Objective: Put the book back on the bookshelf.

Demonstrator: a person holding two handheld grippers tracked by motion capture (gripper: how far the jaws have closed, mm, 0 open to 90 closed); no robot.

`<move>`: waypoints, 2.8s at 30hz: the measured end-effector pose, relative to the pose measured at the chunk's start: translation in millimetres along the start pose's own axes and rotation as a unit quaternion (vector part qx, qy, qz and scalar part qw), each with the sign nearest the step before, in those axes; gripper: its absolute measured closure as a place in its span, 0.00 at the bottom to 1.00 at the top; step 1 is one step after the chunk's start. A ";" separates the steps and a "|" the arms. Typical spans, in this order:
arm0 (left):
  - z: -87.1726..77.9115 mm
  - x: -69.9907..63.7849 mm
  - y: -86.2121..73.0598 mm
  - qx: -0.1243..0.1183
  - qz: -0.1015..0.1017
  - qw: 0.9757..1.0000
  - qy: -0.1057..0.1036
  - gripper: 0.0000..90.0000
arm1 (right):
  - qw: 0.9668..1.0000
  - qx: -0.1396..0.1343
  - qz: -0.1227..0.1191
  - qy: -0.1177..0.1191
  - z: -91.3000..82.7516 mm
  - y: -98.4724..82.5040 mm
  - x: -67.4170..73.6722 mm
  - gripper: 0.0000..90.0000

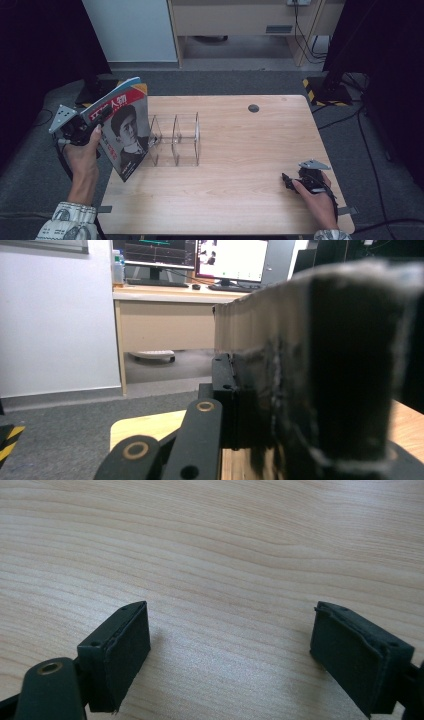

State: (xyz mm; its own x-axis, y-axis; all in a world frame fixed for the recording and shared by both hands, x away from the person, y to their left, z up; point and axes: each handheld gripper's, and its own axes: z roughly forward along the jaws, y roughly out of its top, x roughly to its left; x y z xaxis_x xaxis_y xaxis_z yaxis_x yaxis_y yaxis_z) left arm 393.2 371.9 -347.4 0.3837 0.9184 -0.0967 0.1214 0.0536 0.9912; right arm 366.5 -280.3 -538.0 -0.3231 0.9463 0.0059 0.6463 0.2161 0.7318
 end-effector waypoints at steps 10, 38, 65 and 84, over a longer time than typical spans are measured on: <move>3.5 -1.0 -13.9 -0.012 0.005 1.000 -0.001 0.96 | 1.000 0.001 0.000 0.000 -0.2 0.0 0.0 0.18; 5.8 -7.5 -29.9 -0.040 -0.004 0.999 0.001 0.96 | 1.000 -0.001 -0.002 0.002 0.0 -0.1 0.0 0.18; -3.5 -4.5 -41.9 -0.044 -0.027 0.999 0.010 0.95 | 1.000 0.000 -0.006 0.006 -0.7 -0.7 0.4 0.18; -8.0 -2.6 -44.3 -0.031 -0.037 0.999 0.015 0.92 | 1.000 0.002 -0.007 0.009 -2.5 -1.9 1.8 0.18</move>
State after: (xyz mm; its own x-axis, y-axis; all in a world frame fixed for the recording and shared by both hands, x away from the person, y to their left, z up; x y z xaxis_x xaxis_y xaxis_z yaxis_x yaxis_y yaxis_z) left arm 379.6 370.3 -390.3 0.3488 0.9220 -0.1683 0.0907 0.1455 0.9852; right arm 362.9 -279.6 -537.7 -0.3438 0.9390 0.0078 0.6446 0.2299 0.7291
